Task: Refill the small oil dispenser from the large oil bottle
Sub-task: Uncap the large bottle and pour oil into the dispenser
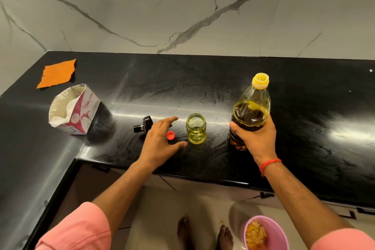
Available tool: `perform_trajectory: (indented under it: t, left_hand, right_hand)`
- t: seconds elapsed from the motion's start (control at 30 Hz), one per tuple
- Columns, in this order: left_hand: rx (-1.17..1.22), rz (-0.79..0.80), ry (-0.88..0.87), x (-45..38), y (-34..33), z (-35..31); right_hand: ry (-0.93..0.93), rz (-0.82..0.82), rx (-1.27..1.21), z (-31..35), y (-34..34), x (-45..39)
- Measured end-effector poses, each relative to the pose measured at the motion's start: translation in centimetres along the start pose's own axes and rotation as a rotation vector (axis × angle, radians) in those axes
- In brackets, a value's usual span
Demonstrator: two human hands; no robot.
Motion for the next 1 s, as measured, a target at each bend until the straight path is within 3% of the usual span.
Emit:
perform_trajectory:
  t: [0.5,1.0]
  left_hand:
    - [0.522,0.093,0.181,-2.2,-3.9,-3.1]
    - [0.545,0.063,0.259,-2.3,-5.1,-2.8]
  right_hand:
    - [0.150,0.308,0.386,2.8,2.1,-1.8]
    - [0.221,0.582,0.774,4.5,1.3,-3.4]
Point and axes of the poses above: each hand's wrist, its own x-axis away from the middle knuckle, its own y-axis out of the back of the hand, z = x × y, the point moved 7 cm from there along -x, towards the middle knuckle
